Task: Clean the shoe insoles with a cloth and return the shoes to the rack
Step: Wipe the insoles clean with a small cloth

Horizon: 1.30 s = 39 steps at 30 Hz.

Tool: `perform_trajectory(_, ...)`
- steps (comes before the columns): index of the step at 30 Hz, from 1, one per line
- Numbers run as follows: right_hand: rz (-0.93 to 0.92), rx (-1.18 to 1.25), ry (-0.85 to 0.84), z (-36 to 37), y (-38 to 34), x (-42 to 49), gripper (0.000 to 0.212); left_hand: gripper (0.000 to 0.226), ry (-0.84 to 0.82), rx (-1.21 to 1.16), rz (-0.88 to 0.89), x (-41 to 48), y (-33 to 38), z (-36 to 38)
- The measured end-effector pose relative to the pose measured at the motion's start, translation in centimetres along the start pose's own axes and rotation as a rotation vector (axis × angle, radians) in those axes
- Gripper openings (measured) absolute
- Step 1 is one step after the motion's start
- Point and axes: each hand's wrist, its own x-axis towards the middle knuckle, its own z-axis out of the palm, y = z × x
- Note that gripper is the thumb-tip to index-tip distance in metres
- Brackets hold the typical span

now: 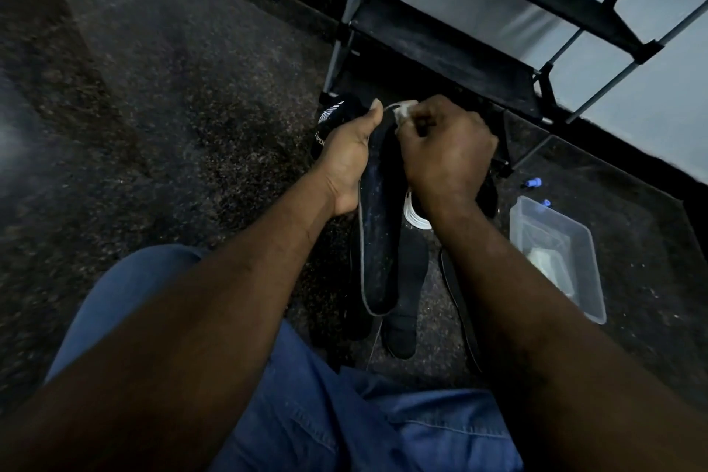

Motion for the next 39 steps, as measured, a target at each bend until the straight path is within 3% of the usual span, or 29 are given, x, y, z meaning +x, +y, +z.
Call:
perform_trajectory(2, 0.030, 0.044, -0.007, 0.0, 0.5, 0.2, 0.017, 0.057, -0.009, -0.019, 0.025, 0.2, 0.1, -0.1)
perform_trajectory(8, -0.135, -0.057, -0.126, -0.8, 0.1, -1.6, 0.016, 0.061, 0.029, -0.103, 0.039, 0.8, 0.4, -0.3)
perform_trajectory(15, -0.003, 0.102, -0.028, -0.1, 0.0, 0.0, 0.025, 0.069, 0.014, -0.053, -0.024, 0.3, 0.0, -0.2)
perform_trajectory(18, -0.084, 0.149, -0.157, 0.4, -0.7, -1.2, 0.021, 0.062, 0.040, -0.012, 0.009, 0.4, 0.0, -0.5)
perform_trajectory(20, -0.172, 0.045, -0.210, 0.0, -0.6, -2.3, 0.018, 0.061, 0.045, -0.037, 0.027, 0.5, 0.0, -0.6)
perform_trajectory(24, -0.131, -0.110, -0.139, -1.1, 1.0, -1.8, 0.031, 0.060, 0.045, -0.082, 0.018, 0.9, -0.2, -0.5)
perform_trajectory(28, 0.000, 0.049, -0.031, -0.4, 0.8, -0.4, 0.022, 0.061, -0.022, -0.059, -0.036, 0.6, -0.6, -0.3)
perform_trajectory(31, -0.083, 0.107, -0.142, -0.1, -0.3, -2.0, 0.020, 0.059, -0.022, -0.072, -0.035, 0.4, -0.5, -0.3)
perform_trajectory(35, -0.197, -0.101, -0.139, -1.0, 0.4, -2.9, 0.017, 0.058, 0.018, -0.123, -0.032, 0.4, -0.3, 0.1)
perform_trajectory(39, -0.015, -0.044, -0.026, -1.1, 1.3, -0.5, 0.022, 0.063, -0.021, -0.042, -0.067, -0.1, -0.5, 0.5)
